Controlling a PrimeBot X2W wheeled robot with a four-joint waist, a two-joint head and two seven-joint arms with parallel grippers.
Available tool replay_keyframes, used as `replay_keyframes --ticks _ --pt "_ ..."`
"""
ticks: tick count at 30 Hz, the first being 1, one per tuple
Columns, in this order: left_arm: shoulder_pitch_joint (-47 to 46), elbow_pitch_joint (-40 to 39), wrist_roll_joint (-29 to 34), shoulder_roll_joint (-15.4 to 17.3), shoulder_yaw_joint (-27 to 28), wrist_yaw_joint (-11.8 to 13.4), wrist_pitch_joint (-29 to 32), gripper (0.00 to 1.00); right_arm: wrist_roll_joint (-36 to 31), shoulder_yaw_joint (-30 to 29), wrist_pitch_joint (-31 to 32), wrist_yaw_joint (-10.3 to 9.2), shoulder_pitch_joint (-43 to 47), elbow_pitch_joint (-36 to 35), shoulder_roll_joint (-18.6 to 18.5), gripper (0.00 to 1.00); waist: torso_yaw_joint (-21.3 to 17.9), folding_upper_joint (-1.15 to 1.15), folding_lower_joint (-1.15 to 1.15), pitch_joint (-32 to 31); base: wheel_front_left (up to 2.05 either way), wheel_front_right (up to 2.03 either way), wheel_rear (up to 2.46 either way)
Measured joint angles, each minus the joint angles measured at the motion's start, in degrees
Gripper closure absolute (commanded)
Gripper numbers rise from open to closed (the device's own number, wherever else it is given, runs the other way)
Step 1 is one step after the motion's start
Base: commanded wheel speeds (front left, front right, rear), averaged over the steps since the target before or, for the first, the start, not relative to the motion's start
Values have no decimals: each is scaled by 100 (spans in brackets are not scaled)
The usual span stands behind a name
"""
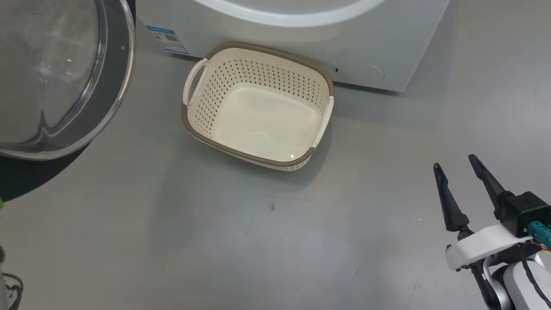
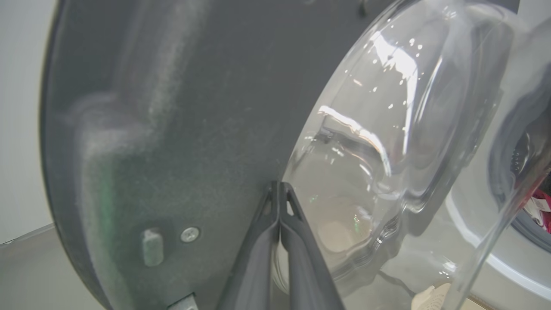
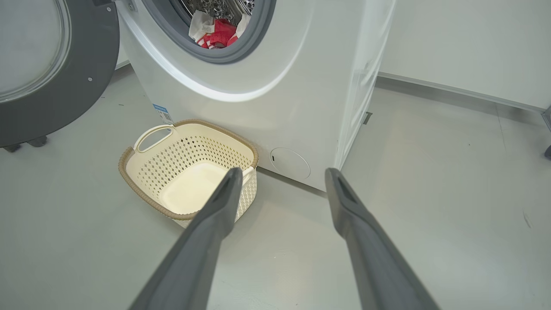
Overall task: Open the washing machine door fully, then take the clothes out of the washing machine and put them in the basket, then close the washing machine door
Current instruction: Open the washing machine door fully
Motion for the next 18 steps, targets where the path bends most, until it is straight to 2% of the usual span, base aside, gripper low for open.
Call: replay_keyframes --ticks 10,18 --pt "-60 156 142 -73 -22 -1 1 100 0 8 22 1 -12 52 26 0 40 0 0 -112 0 0 0" --pt "-37 182 370 -130 -140 -65 1 100 20 47 -97 3 -36 224 203 0 16 0 0 -390 0 0 0"
